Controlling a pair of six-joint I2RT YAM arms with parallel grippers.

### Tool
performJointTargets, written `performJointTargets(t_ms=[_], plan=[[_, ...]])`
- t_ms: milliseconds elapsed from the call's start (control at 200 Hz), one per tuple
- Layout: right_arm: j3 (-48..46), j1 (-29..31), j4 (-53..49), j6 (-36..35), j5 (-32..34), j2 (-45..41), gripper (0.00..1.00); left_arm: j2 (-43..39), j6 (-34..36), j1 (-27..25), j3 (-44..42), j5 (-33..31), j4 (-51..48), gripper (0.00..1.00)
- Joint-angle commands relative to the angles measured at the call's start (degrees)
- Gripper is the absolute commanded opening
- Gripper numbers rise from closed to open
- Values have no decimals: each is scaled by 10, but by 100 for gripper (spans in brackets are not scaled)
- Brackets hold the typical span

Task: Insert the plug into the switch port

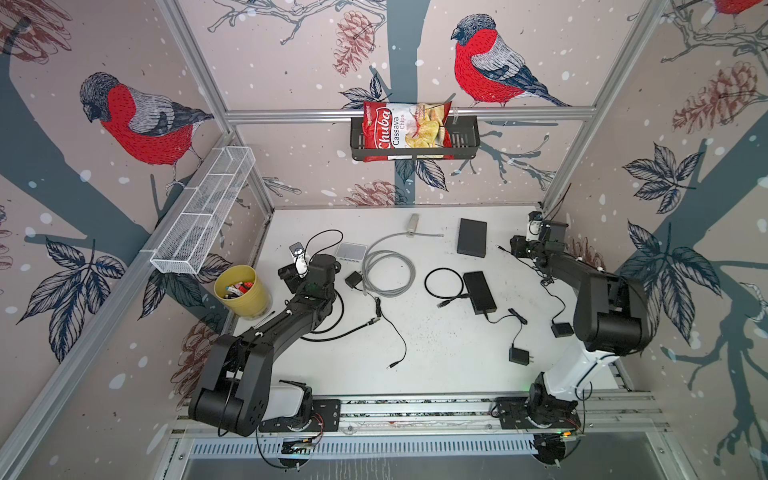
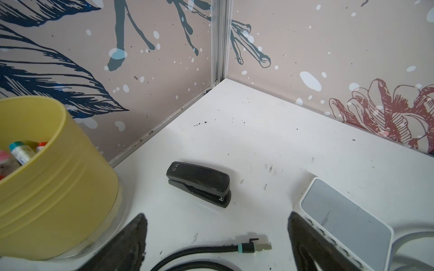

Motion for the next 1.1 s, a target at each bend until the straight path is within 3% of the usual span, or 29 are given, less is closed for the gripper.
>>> performJointTargets(t_ms=[0, 160, 430, 831, 966, 1096], plan=[[20, 4, -4, 46, -84, 20, 64, -1, -12, 1, 5, -4, -8, 92], [74, 25, 4, 115, -119, 79, 67, 15, -14, 1, 23, 2, -18, 92], [182, 56, -50, 117, -114, 178, 68, 35, -3, -4, 47, 34, -18, 92], [357, 96, -234, 48, -100, 297, 70, 43, 38, -22, 50, 69, 12, 91], [358, 109, -245, 26, -92, 302, 69, 53, 102, -48, 61, 84, 39, 92], [337, 136, -235, -10, -93, 279, 69, 69, 120, -68, 80, 103, 40, 91]])
